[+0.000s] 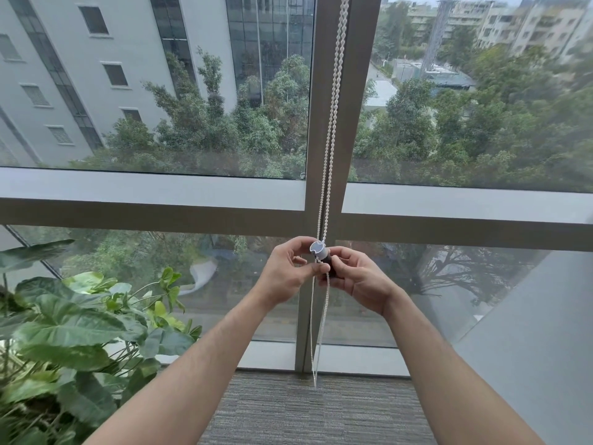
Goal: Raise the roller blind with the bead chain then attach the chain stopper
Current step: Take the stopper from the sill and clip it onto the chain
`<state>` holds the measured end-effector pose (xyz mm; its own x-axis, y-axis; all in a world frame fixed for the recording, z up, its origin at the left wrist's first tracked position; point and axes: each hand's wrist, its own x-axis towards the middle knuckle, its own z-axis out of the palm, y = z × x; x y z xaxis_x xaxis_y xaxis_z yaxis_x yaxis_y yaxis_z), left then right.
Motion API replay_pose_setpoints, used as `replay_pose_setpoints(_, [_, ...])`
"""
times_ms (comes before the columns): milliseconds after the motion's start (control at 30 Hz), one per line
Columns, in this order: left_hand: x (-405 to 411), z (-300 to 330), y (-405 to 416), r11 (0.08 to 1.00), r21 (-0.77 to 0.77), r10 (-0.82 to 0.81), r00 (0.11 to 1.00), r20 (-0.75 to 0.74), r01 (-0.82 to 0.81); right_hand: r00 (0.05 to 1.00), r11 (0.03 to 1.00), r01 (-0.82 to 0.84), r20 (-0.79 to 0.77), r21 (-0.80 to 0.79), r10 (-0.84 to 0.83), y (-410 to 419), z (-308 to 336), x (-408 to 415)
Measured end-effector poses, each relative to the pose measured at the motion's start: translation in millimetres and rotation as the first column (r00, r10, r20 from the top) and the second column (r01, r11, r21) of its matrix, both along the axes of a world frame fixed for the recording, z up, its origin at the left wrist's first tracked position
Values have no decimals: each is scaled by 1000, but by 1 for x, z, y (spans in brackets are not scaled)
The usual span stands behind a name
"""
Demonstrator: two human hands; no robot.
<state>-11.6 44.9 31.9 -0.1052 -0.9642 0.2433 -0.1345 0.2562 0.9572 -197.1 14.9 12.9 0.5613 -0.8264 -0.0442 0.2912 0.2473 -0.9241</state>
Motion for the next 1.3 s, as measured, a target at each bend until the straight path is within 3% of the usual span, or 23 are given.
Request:
replay_pose_setpoints(200, [6, -1, 1, 997, -20, -75, 996, 38, 76, 992, 992, 125, -4, -9, -125, 3, -9, 2])
replay_pose_setpoints(567, [8, -26, 3, 999, -11, 43, 999, 13, -42, 949, 958, 286, -138, 11, -282, 18, -39, 4])
replay_pose_setpoints(833, [13, -44, 8, 993, 13, 120, 993, 21, -120, 943, 932, 320, -146, 171, -298, 35, -83, 7])
replay_pose_setpoints(1300, [5, -86, 12, 988, 105, 105, 990, 97, -115, 905, 807, 426, -201, 409, -376, 66, -172, 10])
